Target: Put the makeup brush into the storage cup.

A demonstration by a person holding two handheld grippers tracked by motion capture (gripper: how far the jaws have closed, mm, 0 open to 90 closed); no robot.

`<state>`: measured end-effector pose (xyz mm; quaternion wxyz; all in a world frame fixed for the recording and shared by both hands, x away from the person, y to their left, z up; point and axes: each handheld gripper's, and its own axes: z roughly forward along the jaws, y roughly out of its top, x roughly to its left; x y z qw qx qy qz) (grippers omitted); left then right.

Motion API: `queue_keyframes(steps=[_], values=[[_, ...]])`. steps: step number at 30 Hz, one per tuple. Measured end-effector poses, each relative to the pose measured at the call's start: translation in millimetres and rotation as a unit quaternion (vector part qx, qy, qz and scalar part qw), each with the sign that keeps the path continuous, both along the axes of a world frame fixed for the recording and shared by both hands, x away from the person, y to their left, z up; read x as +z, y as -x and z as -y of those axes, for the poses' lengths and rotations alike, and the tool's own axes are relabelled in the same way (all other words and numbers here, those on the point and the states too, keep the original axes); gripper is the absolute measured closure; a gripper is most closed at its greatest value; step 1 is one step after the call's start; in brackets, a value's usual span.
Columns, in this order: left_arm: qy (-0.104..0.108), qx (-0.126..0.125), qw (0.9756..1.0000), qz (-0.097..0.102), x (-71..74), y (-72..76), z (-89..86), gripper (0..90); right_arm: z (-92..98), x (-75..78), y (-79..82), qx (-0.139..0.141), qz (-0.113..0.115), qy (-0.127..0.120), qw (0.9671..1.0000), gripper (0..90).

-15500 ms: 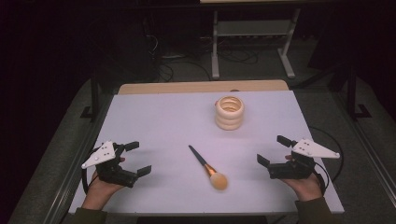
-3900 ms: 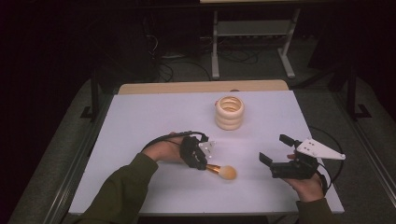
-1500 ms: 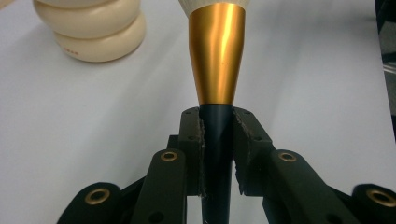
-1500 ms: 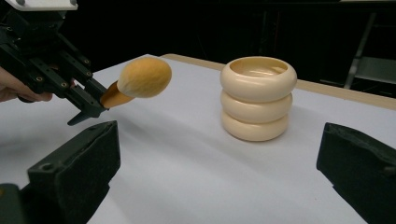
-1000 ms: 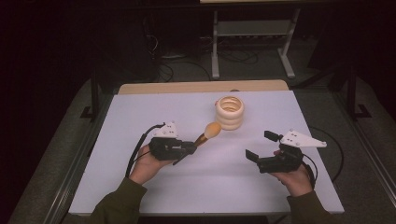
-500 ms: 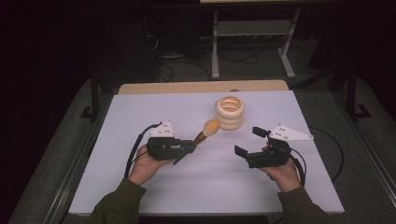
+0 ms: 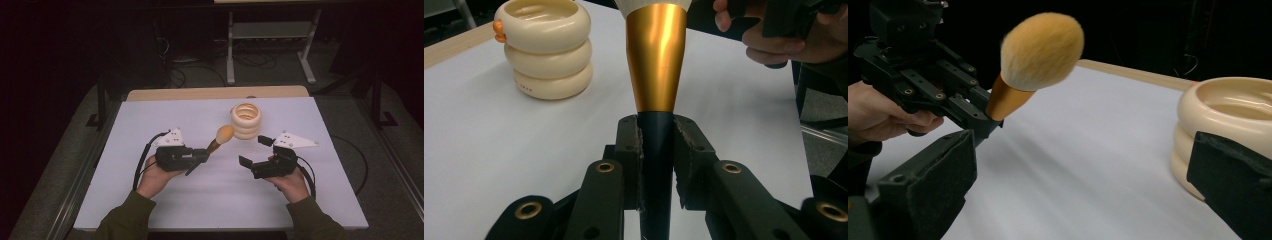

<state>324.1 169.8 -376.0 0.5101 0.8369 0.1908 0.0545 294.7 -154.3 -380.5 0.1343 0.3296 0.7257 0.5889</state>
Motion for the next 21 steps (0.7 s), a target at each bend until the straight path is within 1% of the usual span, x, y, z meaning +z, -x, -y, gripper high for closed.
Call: queue_keyframes(steps=[3, 5, 12, 16, 21], values=[[0.001, 0.001, 1.0, -0.003, 0.0, 1.0, 1.2, 75.3, -5.9, 0.0, -1.5, 0.006, -0.002, 0.001, 1.0, 0.0], [0.0, -0.003, 1.0, 0.0, 0.1, 1.1, 1.8, 75.3, -9.9, -0.2, -2.8, 0.009, -0.004, 0.001, 1.0, 0.0], [0.007, 0.003, 1.0, 0.003, 0.4, 2.0, 2.8, 75.3, -19.7, -1.1, -7.0, 0.017, -0.009, -0.004, 0.9998, 0.0], [0.009, 0.007, 0.9999, 0.006, 1.0, 2.9, 3.0, 75.3, -25.5, -2.3, -9.3, 0.022, -0.011, -0.003, 0.9997, 0.0], [0.01, 0.007, 0.9999, 0.007, 0.0, 3.8, 5.4, 75.3, -33.1, -2.4, -10.8, 0.03, -0.017, -0.009, 0.9994, 0.0]])
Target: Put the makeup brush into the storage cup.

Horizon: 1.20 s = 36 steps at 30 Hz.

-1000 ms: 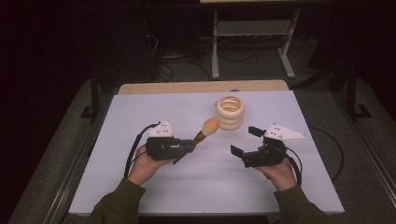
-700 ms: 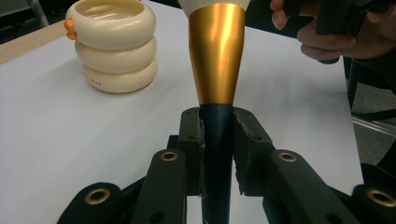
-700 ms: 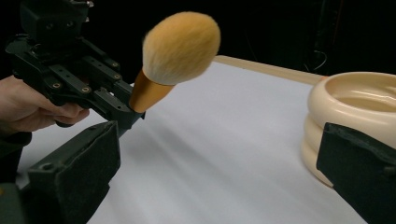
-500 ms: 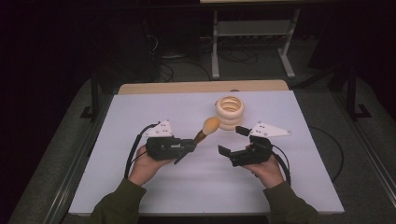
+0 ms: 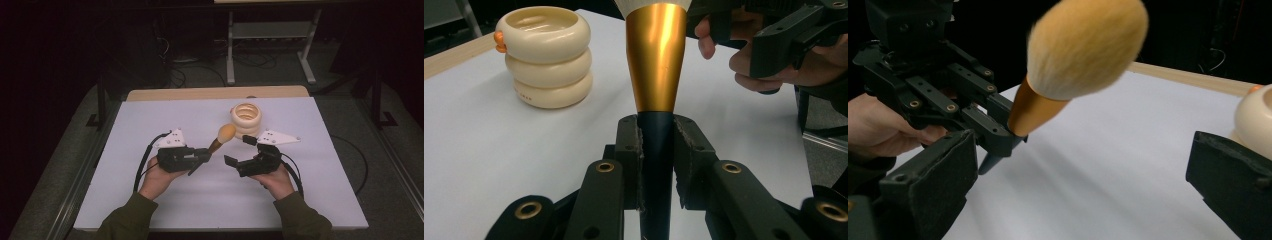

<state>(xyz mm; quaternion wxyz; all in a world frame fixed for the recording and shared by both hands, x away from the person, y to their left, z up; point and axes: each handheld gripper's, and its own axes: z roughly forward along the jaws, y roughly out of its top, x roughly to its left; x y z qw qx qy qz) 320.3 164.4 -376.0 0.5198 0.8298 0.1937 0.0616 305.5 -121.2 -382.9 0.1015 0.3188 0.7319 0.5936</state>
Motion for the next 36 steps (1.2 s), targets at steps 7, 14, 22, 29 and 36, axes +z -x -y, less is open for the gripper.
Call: queue_keyframes(steps=[7, 14, 22, 29, 36], values=[[0.003, 0.002, 1.0, 0.005, 0.0, 0.6, 0.8, 75.3, -8.9, -2.4, -1.9, 0.015, -0.011, -0.006, 0.9998, 6.5], [0.004, 0.003, 1.0, 0.006, -0.3, 0.8, 1.6, 75.3, -15.0, -3.0, -4.8, 0.021, -0.025, -0.024, 0.9992, 14.0], [0.009, 0.004, 0.9999, 0.002, -1.2, 1.7, 3.2, 75.3, -19.1, -4.7, -6.4, 0.029, -0.041, -0.043, 0.9978, 28.0], [0.008, 0.002, 0.9999, 0.008, -1.3, 1.7, 3.8, 75.3, -23.8, -6.1, -8.9, 0.033, -0.051, -0.054, 0.9967, 33.3], [0.008, 0.001, 1.0, 0.004, -2.9, 1.9, 4.7, 75.3, -26.6, -7.0, -10.4, 0.034, -0.061, -0.067, 0.9953, 39.7]])
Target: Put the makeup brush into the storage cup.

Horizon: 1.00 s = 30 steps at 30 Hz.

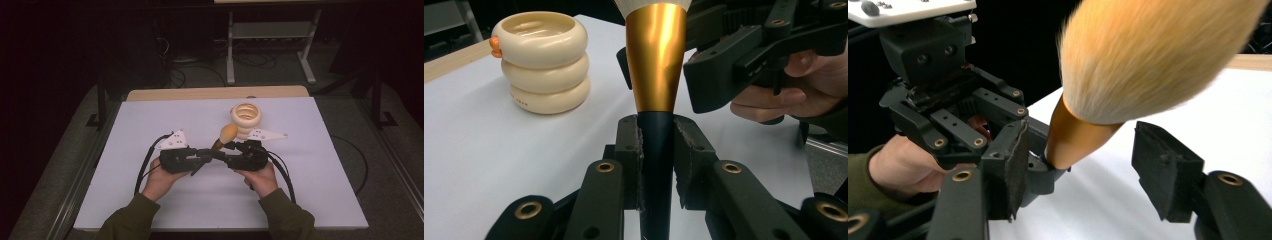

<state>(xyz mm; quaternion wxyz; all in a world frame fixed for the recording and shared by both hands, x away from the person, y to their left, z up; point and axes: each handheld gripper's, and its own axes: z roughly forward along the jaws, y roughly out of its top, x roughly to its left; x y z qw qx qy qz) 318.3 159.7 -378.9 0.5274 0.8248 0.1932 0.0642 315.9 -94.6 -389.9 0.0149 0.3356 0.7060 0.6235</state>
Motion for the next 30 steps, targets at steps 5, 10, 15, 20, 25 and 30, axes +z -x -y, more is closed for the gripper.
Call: queue_keyframes(steps=[5, 10, 15, 20, 25, 30], values=[[0.003, 0.0, 1.0, -0.002, 0.0, 0.3, 0.0, 75.3, -1.8, -1.1, -1.3, 0.005, -0.006, -0.006, 1.0, 45.6], [0.003, -0.001, 1.0, -0.001, -1.1, 0.2, 0.7, 75.3, -2.7, -1.6, -0.8, 0.004, -0.011, -0.007, 0.9999, 50.4], [0.004, -0.001, 1.0, -0.002, -1.9, 0.9, 2.3, 75.3, -2.4, -0.9, -0.3, -0.002, -0.007, -0.007, 0.9999, 53.4], [0.002, -0.002, 1.0, -0.001, -2.6, 1.4, 3.7, 75.3, -2.1, -0.5, 0.0, -0.005, -0.009, -0.008, 0.9999, 56.0], [0.0, -0.004, 1.0, 0.001, -3.3, 1.5, 4.5, 75.2, -1.8, -0.6, -0.4, -0.008, -0.01, -0.011, 0.9999, 57.6], [-0.001, -0.006, 1.0, -0.001, -4.1, 1.3, 5.0, 75.2, -2.1, -0.2, 0.0, -0.008, -0.014, -0.013, 0.9998, 59.2]])
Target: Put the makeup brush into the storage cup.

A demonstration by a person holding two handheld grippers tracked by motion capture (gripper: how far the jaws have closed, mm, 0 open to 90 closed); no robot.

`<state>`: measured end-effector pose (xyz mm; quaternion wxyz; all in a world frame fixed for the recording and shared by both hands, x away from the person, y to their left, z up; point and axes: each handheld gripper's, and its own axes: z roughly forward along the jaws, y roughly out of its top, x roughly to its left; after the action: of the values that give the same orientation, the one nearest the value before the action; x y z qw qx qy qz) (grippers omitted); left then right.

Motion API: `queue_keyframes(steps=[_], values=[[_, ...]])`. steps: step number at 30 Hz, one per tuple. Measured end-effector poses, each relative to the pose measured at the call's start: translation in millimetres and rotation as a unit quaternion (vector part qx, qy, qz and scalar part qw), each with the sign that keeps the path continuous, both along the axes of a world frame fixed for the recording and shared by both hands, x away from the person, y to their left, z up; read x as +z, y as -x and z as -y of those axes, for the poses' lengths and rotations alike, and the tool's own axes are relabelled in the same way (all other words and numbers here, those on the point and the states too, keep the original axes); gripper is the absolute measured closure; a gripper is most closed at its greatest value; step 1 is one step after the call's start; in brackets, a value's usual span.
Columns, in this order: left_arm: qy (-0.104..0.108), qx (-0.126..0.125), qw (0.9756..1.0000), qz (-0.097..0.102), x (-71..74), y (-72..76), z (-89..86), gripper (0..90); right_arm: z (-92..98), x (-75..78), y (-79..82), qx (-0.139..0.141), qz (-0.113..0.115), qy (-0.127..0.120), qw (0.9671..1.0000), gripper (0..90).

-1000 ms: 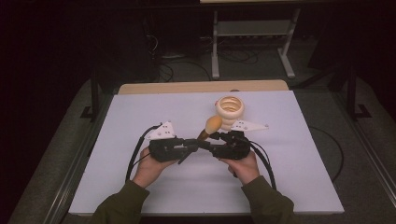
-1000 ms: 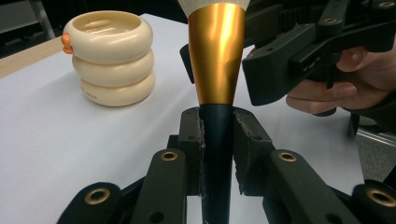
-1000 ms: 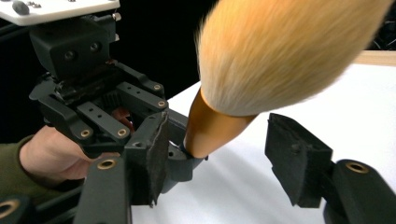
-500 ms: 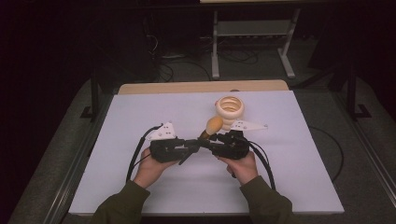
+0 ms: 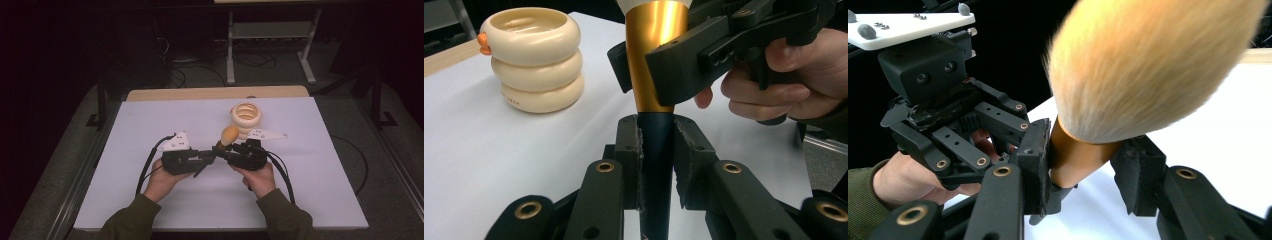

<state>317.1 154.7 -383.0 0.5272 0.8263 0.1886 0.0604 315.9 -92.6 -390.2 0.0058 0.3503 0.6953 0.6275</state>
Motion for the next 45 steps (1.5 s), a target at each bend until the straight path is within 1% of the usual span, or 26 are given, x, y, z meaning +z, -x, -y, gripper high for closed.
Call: queue_keyframes(steps=[4, 7, 16, 23, 24, 26, 32, 34, 36, 37, 38, 39, 40, 42, 43, 44, 45], values=[[-0.002, -0.001, 1.0, -0.001, -1.2, -0.8, 0.5, 75.1, -0.6, 0.3, 0.3, 0.0, -0.003, 0.0, 1.0, 60.4], [0.001, 0.001, 1.0, -0.004, -2.4, -0.8, 1.2, 75.1, -1.3, 0.5, 0.6, -0.002, -0.004, 0.003, 1.0, 60.7], [0.005, 0.004, 0.9999, -0.011, -3.8, -2.2, -0.1, 75.1, -8.7, 4.9, -0.5, -0.002, 0.009, 0.015, 0.9998, 61.5], [0.003, 0.002, 1.0, -0.008, -4.5, -2.2, 1.1, 74.9, -13.0, 7.3, 0.8, -0.004, 0.022, 0.025, 0.9994, 61.8], [0.002, 0.003, 1.0, -0.006, -4.5, -2.1, 1.3, 74.9, -13.5, 7.9, 1.8, -0.005, 0.02, 0.025, 0.9995, 61.9], [0.003, 0.002, 1.0, -0.005, -4.4, -1.9, 1.4, 74.9, -13.7, 8.4, 2.2, -0.005, 0.027, 0.032, 0.9991, 62.0], [-0.003, 0.003, 1.0, 0.002, -4.6, -2.0, 0.9, 73.7, -14.6, 9.9, 3.5, -0.007, 0.033, 0.044, 0.9984, 62.2], [-0.002, 0.007, 1.0, 0.003, -4.7, -2.7, 0.2, 69.2, -14.8, 10.4, 4.4, -0.007, 0.034, 0.05, 0.9982, 62.2], [-0.002, 0.011, 0.9999, 0.004, -4.5, -4.0, -1.5, 60.9, -14.3, 11.2, 4.3, -0.007, 0.036, 0.055, 0.9978, 62.2], [-0.002, 0.014, 0.9999, 0.004, -4.1, -4.4, -3.0, 58.6, -14.0, 11.6, 4.4, -0.007, 0.035, 0.055, 0.9978, 62.2], [0.0, 0.013, 0.9999, 0.005, -3.7, -4.9, -4.6, 55.9, -13.2, 12.1, 4.2, -0.008, 0.035, 0.057, 0.9977, 62.2], [0.004, 0.015, 0.9999, 0.002, -3.3, -4.5, -5.7, 53.7, -12.5, 12.5, 4.1, -0.009, 0.036, 0.058, 0.9976, 62.2], [0.0, 0.013, 0.9999, 0.004, -2.5, -5.0, -8.1, 51.5, -11.5, 13.1, 4.0, -0.009, 0.035, 0.06, 0.9975, 62.2], [0.001, 0.01, 0.9999, 0.004, -1.1, -4.6, -11.4, 47.0, -9.4, 13.8, 3.7, -0.009, 0.041, 0.066, 0.9969, 62.2], [0.005, 0.01, 0.9999, 0.001, -0.9, -3.8, -12.0, 44.8, -8.3, 14.3, 3.8, -0.009, 0.04, 0.068, 0.9969, 62.3], [0.001, 0.009, 1.0, 0.002, -0.2, -3.0, -14.4, 43.1, -7.5, 14.6, 3.7, -0.01, 0.041, 0.068, 0.9968, 62.2], [0.002, 0.008, 1.0, 0.004, -0.1, -2.5, -15.8, 41.1, -6.5, 15.3, 4.2, -0.01, 0.04, 0.068, 0.9968, 62.3]])
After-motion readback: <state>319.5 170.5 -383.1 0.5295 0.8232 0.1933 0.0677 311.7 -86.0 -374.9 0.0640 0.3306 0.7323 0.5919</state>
